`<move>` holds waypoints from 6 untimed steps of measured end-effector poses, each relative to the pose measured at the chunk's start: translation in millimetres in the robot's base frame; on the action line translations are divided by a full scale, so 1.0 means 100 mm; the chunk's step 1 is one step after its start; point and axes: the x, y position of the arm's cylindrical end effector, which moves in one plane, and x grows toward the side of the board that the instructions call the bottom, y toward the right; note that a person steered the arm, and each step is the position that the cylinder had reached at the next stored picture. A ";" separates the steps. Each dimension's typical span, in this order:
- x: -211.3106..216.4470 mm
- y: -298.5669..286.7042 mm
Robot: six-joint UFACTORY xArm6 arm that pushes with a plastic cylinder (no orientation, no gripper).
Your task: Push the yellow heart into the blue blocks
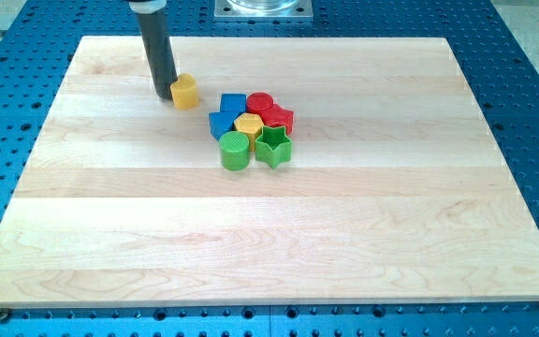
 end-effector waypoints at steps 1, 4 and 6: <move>0.28 0.17; -0.26 0.38; -0.31 0.85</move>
